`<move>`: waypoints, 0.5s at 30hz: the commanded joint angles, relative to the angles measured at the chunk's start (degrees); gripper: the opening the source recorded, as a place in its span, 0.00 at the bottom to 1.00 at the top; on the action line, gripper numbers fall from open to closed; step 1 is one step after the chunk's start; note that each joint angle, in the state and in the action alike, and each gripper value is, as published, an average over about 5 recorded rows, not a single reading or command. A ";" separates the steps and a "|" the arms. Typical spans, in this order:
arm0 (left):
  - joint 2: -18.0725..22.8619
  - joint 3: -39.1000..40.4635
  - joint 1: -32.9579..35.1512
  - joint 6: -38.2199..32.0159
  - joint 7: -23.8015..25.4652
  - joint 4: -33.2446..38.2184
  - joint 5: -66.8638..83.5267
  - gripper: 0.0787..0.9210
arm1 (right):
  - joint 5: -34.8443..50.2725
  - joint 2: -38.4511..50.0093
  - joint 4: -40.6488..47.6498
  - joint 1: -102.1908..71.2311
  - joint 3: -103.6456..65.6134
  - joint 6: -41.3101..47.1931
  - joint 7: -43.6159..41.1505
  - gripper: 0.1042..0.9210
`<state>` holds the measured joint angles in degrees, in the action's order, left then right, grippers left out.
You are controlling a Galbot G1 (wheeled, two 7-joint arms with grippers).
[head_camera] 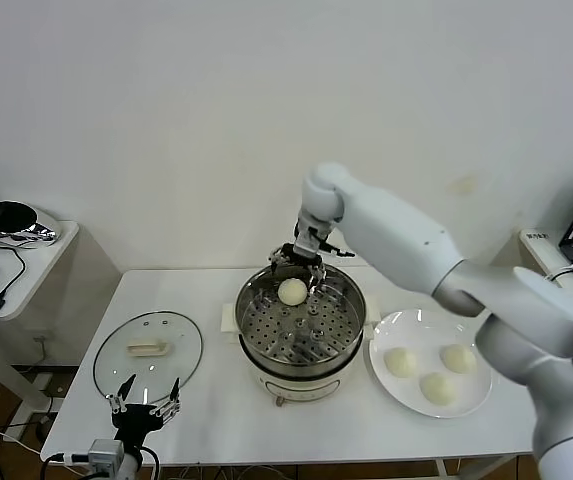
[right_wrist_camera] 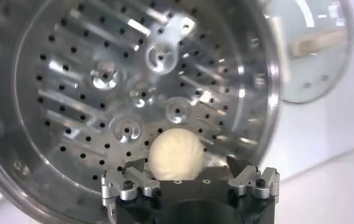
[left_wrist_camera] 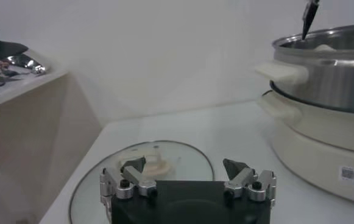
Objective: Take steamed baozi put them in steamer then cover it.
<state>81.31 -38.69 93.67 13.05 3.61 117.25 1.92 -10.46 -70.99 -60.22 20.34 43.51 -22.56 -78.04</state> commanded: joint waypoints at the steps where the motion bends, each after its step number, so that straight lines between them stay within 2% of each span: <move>1: 0.05 0.03 0.36 0.05 -0.02 0.67 0.01 0.88 | 19.60 11.55 -5.95 9.99 5.17 20.27 -0.38 0.88; 10: -0.49 -1.17 -0.35 0.35 0.00 0.40 0.60 0.88 | 22.83 25.44 -13.49 12.33 8.13 43.26 -1.10 0.88; 15: -0.82 -1.86 -0.73 0.73 0.08 0.12 0.95 0.88 | 20.63 29.17 -15.78 10.81 8.47 47.72 -1.61 0.88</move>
<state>80.67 -39.98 93.23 13.55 3.62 117.54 2.67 5.94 -51.49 -70.85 28.97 49.84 9.23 -79.35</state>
